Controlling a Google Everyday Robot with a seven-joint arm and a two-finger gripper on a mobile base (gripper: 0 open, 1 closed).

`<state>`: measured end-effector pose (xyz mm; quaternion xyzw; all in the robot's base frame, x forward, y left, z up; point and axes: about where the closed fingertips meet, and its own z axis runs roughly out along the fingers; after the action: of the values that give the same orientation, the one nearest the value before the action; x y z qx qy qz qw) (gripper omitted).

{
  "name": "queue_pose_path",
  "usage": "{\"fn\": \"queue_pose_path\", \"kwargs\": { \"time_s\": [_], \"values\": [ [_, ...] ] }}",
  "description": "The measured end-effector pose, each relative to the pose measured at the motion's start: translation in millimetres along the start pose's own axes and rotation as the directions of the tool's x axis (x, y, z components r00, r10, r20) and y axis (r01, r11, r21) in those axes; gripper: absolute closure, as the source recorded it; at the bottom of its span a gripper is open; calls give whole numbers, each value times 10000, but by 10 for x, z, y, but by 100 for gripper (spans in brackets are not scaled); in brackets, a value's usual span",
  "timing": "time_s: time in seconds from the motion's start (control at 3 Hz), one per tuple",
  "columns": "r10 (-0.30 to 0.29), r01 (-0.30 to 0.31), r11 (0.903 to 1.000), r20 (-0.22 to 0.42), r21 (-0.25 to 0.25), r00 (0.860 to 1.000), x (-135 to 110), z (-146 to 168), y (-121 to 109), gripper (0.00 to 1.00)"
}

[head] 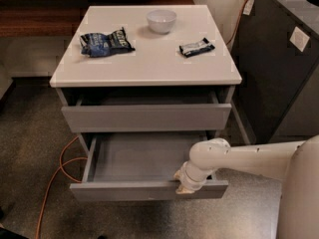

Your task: Open middle drawer

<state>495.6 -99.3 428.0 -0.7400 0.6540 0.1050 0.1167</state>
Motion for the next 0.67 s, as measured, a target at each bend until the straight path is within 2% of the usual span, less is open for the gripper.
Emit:
{"fn": "queue_pose_path", "kwargs": {
  "time_s": [0.67],
  "values": [
    [-1, 1, 10000, -1, -3, 10000, 0, 1, 1, 100]
  ]
}}
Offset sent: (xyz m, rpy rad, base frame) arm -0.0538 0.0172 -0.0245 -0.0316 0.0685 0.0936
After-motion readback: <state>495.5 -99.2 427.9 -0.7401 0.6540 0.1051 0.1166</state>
